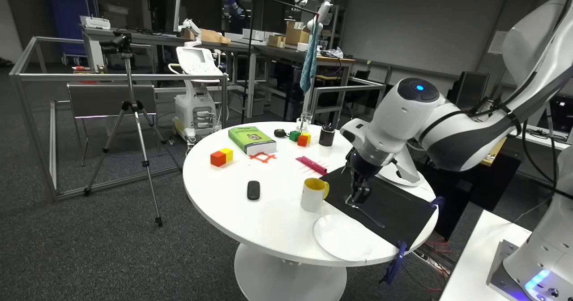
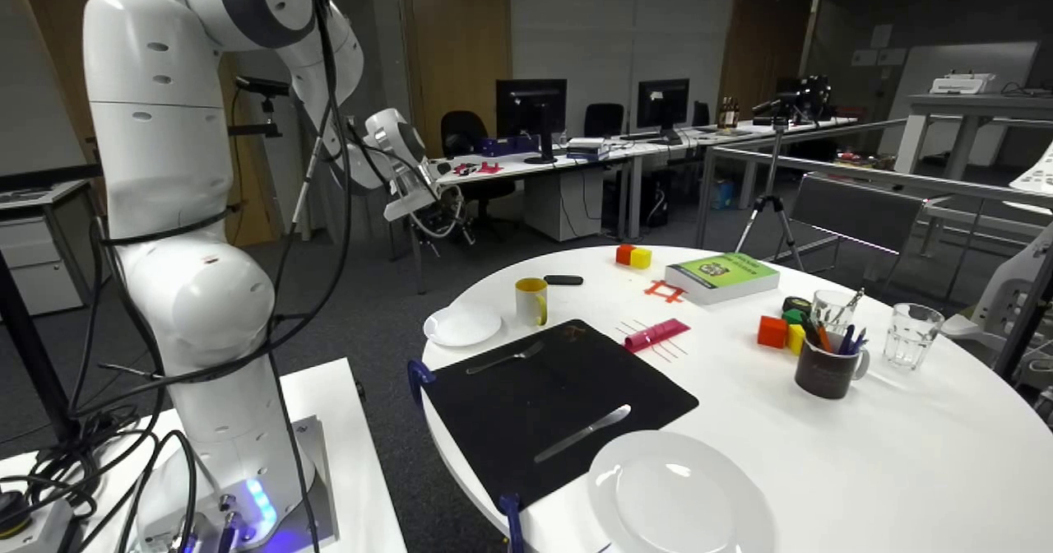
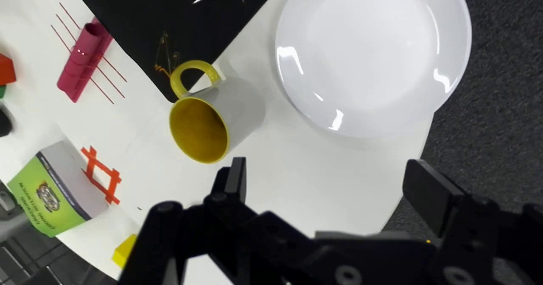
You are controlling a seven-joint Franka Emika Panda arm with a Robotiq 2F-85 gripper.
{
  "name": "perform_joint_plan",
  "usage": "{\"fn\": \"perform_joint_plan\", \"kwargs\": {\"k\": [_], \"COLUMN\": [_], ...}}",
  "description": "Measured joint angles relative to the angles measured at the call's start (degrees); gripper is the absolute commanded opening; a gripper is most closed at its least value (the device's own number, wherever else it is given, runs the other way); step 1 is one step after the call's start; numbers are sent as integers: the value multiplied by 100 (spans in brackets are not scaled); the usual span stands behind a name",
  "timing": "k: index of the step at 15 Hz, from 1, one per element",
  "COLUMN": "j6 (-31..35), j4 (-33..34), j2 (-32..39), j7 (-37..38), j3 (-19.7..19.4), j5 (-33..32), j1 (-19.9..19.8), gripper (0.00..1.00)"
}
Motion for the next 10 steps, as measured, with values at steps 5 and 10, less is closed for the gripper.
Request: {"fn": "perform_joint_plan", "kwargs": {"k": [5,10], "j6": [298,614], "j4": [-247,-548], "j2": [-524,-968], "j7": [0,-18], "j3": [-338,-686], "j5": [509,1011], "j1": [-387,-834], "gripper": [100,100]}}
